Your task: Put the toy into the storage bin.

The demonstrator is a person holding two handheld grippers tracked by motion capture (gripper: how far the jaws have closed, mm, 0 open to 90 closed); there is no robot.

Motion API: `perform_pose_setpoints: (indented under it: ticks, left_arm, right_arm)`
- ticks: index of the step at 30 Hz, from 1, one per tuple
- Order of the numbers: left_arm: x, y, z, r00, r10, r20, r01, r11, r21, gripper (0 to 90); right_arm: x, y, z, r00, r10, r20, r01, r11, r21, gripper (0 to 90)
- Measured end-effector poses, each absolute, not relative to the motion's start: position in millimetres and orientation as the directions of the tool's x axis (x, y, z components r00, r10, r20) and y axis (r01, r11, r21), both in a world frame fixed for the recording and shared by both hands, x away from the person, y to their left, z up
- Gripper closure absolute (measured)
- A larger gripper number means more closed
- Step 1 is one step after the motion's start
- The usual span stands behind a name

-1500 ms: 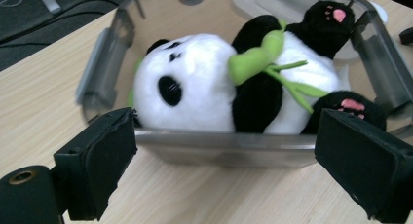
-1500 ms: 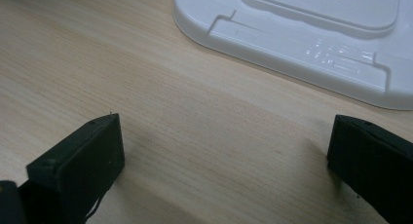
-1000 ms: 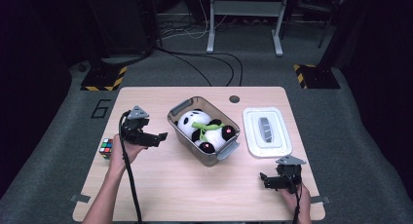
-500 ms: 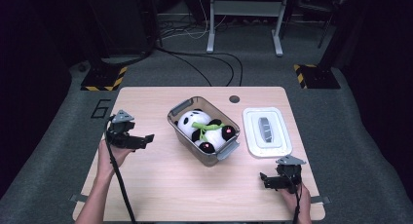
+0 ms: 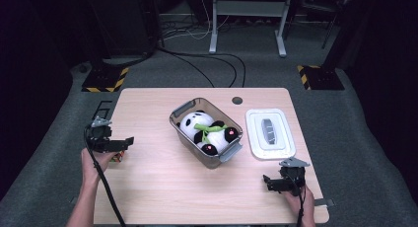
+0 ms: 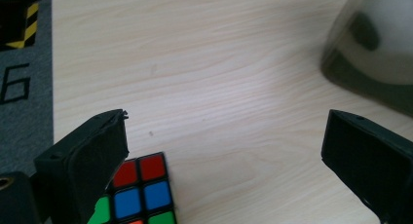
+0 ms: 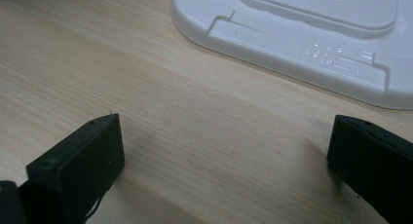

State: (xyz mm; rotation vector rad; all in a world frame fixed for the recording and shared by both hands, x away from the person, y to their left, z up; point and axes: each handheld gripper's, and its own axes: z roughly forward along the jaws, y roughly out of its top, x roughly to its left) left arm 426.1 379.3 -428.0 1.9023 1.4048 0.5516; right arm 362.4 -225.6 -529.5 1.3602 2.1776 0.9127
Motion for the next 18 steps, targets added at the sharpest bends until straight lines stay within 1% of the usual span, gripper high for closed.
perform_pose_setpoints:
  ticks: [6, 7, 9, 12, 18]
  left_arm:
    - [430, 394, -450, 0.249, 0.966, -0.069, 0.669, -0.120, 0.734, 0.4]
    - [430, 394, -450, 0.249, 0.966, -0.069, 0.669, -0.120, 0.734, 0.4]
    - [432, 401, -460, 0.216, 0.974, -0.068, 0.680, -0.100, 0.726, 0.3]
    - [435, 406, -470, 0.190, 0.979, -0.074, 0.698, -0.082, 0.712, 0.3]
    - [438, 413, -485, 0.171, 0.981, -0.090, 0.724, -0.063, 0.687, 0.3]
  right_arm:
    - [362, -226, -530, -0.437, 0.899, -0.003, 0.628, 0.308, 0.714, 0.0]
    - [362, -226, -530, -0.437, 0.899, -0.003, 0.628, 0.308, 0.714, 0.0]
    - [362, -226, -530, -0.438, 0.899, -0.004, 0.628, 0.309, 0.714, 0.0]
    - [362, -226, -530, -0.438, 0.899, -0.004, 0.628, 0.309, 0.714, 0.0]
    - [362, -226, -530, -0.438, 0.899, -0.004, 0.628, 0.309, 0.714, 0.0]
